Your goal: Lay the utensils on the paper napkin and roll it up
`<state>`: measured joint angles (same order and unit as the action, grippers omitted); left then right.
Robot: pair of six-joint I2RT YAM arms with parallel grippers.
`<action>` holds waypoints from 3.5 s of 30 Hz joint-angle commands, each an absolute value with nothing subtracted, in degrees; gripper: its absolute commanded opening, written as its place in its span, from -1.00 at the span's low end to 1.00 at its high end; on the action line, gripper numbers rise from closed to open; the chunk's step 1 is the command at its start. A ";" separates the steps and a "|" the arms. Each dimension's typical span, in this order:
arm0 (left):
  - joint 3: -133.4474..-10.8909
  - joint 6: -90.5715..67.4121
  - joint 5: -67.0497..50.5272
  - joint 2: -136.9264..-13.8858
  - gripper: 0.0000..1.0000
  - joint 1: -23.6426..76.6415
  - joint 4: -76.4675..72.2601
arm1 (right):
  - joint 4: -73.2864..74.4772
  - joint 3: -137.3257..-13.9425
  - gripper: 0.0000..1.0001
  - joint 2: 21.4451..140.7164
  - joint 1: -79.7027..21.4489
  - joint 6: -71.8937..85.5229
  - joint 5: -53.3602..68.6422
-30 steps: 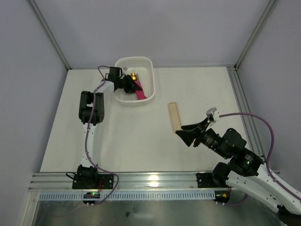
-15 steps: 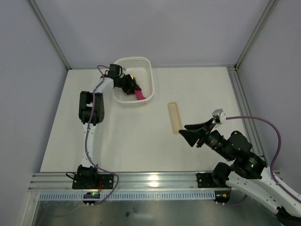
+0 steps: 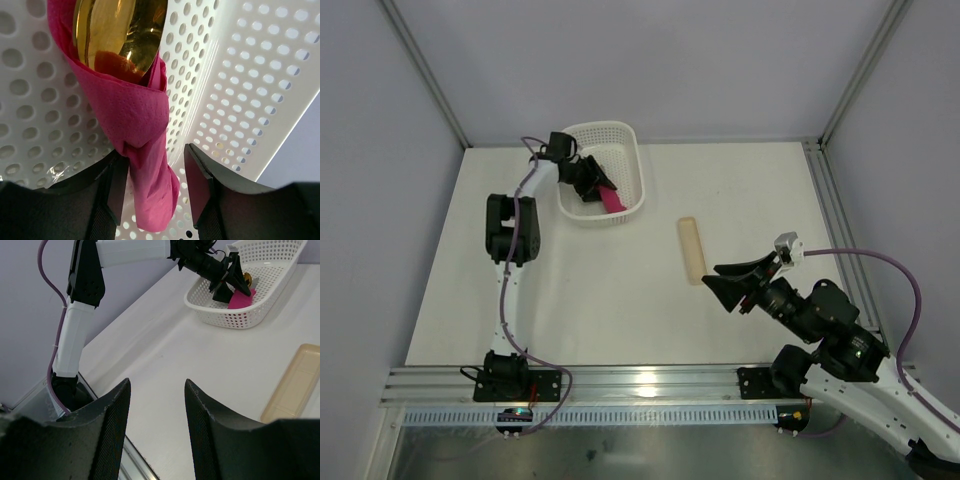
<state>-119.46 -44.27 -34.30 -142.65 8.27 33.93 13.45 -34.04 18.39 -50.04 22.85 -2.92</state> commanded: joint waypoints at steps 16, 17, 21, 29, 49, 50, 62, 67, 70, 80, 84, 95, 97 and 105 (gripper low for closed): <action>-122.08 -41.84 -22.85 -132.73 0.15 6.94 46.06 | 13.10 -36.82 0.00 19.95 -50.10 21.97 -2.11; -121.73 -41.66 -22.68 -132.37 0.15 6.94 45.97 | 13.01 -36.74 0.00 19.86 -50.10 22.06 -1.94; -121.29 -40.26 -23.20 -131.84 0.12 6.94 46.32 | 12.75 -36.39 0.00 20.04 -50.19 22.41 -2.02; -116.81 -38.14 -27.68 -130.87 -0.06 7.56 37.80 | 11.96 -35.77 0.00 21.27 -50.18 22.76 -2.11; -112.59 -35.07 -29.79 -136.76 -0.31 8.26 29.36 | 11.16 -36.21 0.00 24.96 -50.10 23.03 -2.46; -112.67 -34.98 -30.06 -136.84 -0.31 8.26 29.70 | 11.16 -36.30 0.00 25.05 -50.10 23.38 -2.37; -114.34 -35.59 -32.69 -127.36 -0.14 8.35 30.23 | 15.89 -39.72 0.14 26.28 -50.18 23.12 -4.64; -112.16 -34.54 -31.30 -116.30 -0.11 9.66 33.31 | 20.21 -43.59 0.63 28.65 -50.10 23.02 -8.69; -106.72 -32.53 -28.57 -108.06 -0.10 12.73 35.42 | 21.27 -45.17 0.99 29.27 -50.10 24.69 -12.30; -71.74 -33.57 -19.43 -71.86 0.99 30.74 25.59 | 30.83 -49.30 0.99 31.99 -50.10 33.92 -23.90; -61.37 -36.47 -19.07 -60.14 0.99 33.22 20.32 | 31.73 -49.22 0.99 32.78 -50.10 35.51 -23.39; -52.21 -36.82 -18.54 -46.32 0.99 33.31 21.71 | 31.29 -46.67 0.99 31.91 -50.10 35.95 -22.32; -52.03 -37.44 -18.72 -45.71 0.99 33.31 21.36 | 31.73 -46.76 0.99 31.90 -50.18 35.95 -22.41; -53.00 -38.32 -20.48 -45.97 0.99 33.31 20.48 | 32.52 -46.67 0.99 29.45 -50.10 35.24 -23.11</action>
